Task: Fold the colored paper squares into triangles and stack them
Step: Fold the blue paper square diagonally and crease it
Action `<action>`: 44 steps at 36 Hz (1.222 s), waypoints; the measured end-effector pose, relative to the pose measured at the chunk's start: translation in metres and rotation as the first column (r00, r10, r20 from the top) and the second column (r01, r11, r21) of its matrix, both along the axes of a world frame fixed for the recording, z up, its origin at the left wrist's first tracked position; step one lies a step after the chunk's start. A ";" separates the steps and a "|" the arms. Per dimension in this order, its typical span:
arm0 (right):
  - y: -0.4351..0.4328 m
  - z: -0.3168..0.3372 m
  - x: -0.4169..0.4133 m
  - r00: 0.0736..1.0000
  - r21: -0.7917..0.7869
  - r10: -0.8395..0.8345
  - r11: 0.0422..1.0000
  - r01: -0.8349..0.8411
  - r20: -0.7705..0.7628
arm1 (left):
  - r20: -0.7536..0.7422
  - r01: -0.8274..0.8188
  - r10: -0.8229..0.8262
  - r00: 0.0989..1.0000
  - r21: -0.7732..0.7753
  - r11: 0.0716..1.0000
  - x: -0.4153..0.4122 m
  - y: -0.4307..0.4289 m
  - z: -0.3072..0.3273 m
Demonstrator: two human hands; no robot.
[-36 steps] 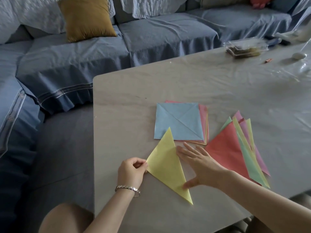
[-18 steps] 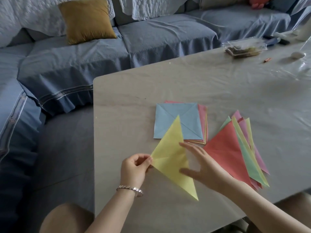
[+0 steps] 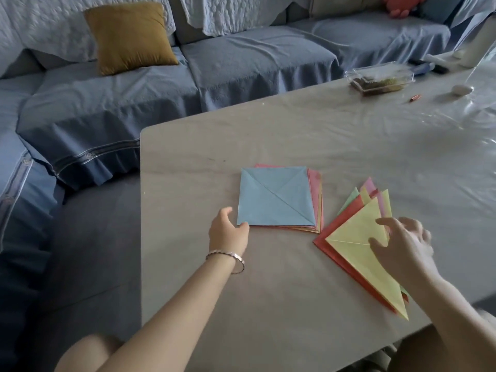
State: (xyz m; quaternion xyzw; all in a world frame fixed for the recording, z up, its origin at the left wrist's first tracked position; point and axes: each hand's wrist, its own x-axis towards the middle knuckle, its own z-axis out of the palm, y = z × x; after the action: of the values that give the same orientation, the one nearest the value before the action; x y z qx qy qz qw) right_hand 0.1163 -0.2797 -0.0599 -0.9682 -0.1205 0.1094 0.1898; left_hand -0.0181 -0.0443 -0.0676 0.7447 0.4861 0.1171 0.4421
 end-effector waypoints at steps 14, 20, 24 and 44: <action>0.095 -0.034 -0.021 0.738 -0.138 0.665 0.746 -0.651 0.115 | 0.026 -0.071 0.076 0.997 -0.152 0.986 0.020 0.005 0.009; 0.094 -0.045 -0.019 0.696 -0.165 0.694 0.720 -0.674 0.186 | 0.015 -0.087 0.087 0.996 -0.023 0.996 0.024 0.007 0.007; 0.093 -0.053 -0.021 0.663 -0.134 0.694 0.712 -0.689 0.280 | -0.005 -0.093 0.093 0.996 0.011 0.996 0.030 0.008 0.007; 0.076 -0.060 -0.048 0.511 0.069 0.702 0.554 -0.829 0.496 | -0.002 -0.080 0.084 0.996 -0.328 0.941 -0.071 0.035 0.000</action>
State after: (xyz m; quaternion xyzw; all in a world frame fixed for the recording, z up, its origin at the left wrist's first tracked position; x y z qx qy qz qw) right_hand 0.0680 -0.2036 -0.1198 -0.7693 -0.5928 -0.0441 0.2341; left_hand -0.0892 -0.0089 -0.0678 0.6390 0.5268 0.0575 0.5575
